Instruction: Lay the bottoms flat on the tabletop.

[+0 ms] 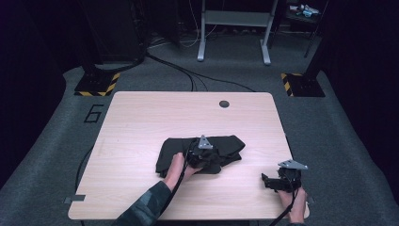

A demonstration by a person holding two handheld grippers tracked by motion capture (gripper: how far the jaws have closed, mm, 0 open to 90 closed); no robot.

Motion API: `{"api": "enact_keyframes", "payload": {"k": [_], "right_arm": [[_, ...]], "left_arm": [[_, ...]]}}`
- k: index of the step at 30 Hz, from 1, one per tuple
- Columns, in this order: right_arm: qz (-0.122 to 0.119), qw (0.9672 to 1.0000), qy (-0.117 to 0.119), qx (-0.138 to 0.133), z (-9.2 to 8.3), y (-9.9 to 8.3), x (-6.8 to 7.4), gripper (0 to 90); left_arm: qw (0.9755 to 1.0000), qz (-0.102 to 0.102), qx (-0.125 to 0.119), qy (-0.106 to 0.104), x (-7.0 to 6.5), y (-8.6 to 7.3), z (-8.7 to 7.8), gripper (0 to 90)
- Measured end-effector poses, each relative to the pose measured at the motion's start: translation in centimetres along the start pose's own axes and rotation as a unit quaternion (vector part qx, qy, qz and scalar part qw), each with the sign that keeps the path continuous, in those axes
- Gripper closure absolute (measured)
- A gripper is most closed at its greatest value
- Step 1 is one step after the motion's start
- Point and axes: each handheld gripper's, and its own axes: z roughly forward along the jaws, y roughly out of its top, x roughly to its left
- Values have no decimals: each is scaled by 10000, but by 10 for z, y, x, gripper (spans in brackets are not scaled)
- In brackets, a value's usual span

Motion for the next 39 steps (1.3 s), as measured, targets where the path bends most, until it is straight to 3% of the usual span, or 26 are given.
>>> {"api": "enact_keyframes", "payload": {"k": [12, 20, 30, 39], "right_arm": [[3, 10000, -3, -3, 0, 0, 0, 43], [4, 10000, -3, -4, 0, 0, 0, 43], [6, 10000, -8, -1, 0, 0, 0, 43], [-8, 10000, -15, -11, 0, 0, 0, 45]], "left_arm": [[9992, -29, -332, 218, 10, 8, -25, 749], [9973, -209, -593, 386, 18, 8, -43, 751], [9940, -308, -844, 627, 31, 4, -66, 752], [9878, -536, -1149, 902, 44, -3, -92, 752]]}}
